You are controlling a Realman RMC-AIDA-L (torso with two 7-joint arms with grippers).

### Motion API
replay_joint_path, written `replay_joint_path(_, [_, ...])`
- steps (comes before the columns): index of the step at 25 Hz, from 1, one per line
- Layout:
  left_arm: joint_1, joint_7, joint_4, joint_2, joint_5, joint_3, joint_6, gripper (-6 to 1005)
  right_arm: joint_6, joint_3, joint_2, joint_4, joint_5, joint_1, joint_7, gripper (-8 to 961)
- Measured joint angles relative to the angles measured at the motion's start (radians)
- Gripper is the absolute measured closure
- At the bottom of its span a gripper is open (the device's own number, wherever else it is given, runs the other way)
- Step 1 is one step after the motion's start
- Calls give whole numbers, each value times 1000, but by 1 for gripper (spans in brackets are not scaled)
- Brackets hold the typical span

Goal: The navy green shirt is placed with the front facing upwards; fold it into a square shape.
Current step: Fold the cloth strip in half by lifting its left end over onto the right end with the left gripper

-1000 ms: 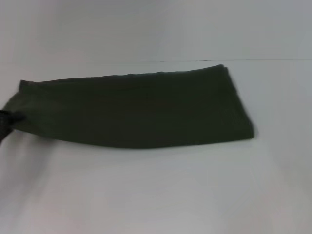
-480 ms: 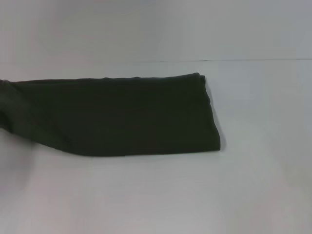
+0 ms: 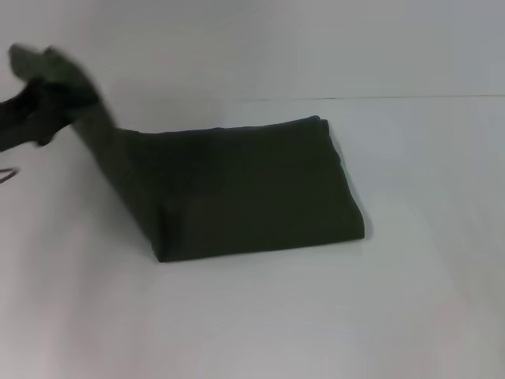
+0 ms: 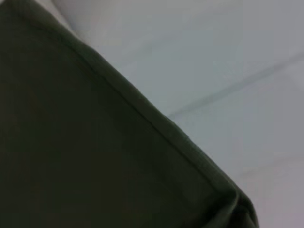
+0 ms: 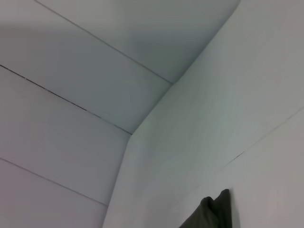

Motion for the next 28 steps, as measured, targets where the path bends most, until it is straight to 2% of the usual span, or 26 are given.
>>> replay_joint_path(5, [-82,-2,13,-29,-1,93,-2,997,1,0,2,0,0,1,-2,99])
replay_joint_path(9, [-135,3,26,-69,-2,173,-43,997,3,0,4,0,0,2,-2,99])
replay_joint_path(12, [-163,8,38,-108,-2,241,-107,997,3,0,4,0,0,3,-2,99])
replay_joint_path(14, [-181,21,25,-125,-14,308,-173,997,3,0,4,0,1,3,-2,99])
replay_joint_path(15, [-191,27,7,-127,-24,344,-208,997,4,0,5,0,1,4,-2,99])
replay_joint_path(17, [-227,51,-73,-130,-69,482,-322,997,4,0,6,0,1,7,-2,98])
replay_joint_path(22, [-269,90,-167,-135,-155,700,-475,997,5,-4,7,2,-4,12,1,98])
replay_joint_path(28, [-278,136,-181,-132,-227,897,-505,968,9,-5,7,14,-13,15,1,98])
